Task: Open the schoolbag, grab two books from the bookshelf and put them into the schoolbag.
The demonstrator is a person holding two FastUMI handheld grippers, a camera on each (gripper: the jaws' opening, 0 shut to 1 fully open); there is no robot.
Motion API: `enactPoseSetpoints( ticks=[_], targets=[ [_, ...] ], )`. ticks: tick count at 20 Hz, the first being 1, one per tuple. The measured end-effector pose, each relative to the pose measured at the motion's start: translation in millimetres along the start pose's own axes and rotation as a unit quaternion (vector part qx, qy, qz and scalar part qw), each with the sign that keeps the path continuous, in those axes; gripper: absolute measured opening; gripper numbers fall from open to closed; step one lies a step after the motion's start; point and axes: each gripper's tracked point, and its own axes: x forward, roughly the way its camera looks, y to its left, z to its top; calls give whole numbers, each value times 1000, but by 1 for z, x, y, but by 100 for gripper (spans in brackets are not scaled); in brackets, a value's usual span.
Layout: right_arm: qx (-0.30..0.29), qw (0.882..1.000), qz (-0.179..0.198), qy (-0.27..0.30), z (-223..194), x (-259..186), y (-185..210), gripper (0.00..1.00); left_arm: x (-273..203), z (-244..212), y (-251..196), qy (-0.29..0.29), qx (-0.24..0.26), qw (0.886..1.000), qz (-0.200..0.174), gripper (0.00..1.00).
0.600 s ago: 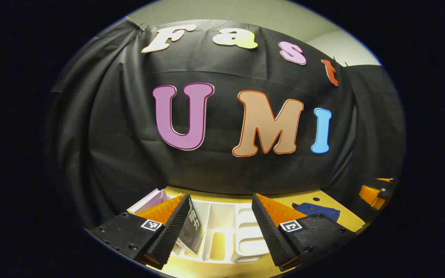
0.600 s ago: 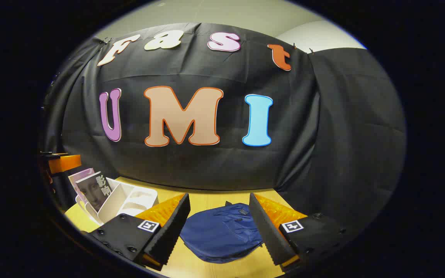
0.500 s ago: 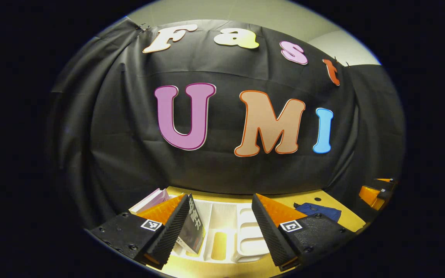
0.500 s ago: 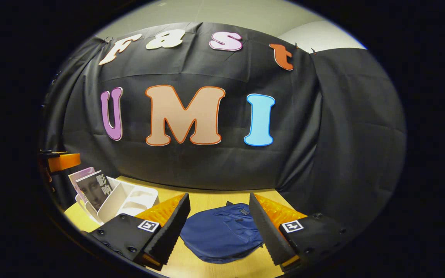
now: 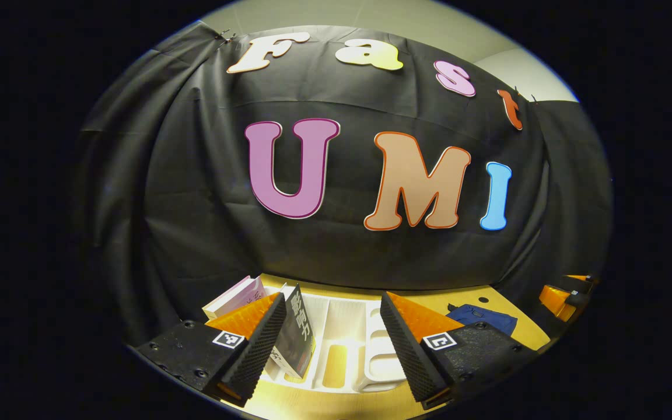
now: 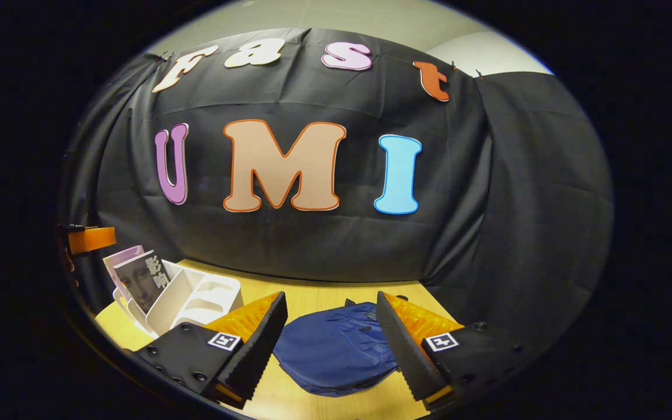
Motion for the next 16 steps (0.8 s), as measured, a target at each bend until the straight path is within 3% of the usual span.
enactPoseSetpoints(
  ticks=[3,4,5,6,8,11,16],
  targets=[
    [-8,1000,-1,5,-3,0,4,96,0,-3,3,3,2,1000,-4,95],
    [-11,1000,-1,7,-6,0,6,99,1,-4,5,6,3,1000,-4,92],
    [-12,1000,0,9,-7,0,9,95,2,-5,7,7,4,1000,-3,92],
    [-12,1000,2,13,-11,1,12,99,2,-6,10,8,4,1000,-1,95],
    [-15,1000,5,22,-19,3,17,95,1,-7,14,8,4,1000,1,95],
    [-27,999,13,29,-30,5,27,99,0,-7,24,10,6,1000,8,95],
    [-102,993,15,50,-65,15,43,99,-3,-7,42,11,19,999,26,92]
  ],
)
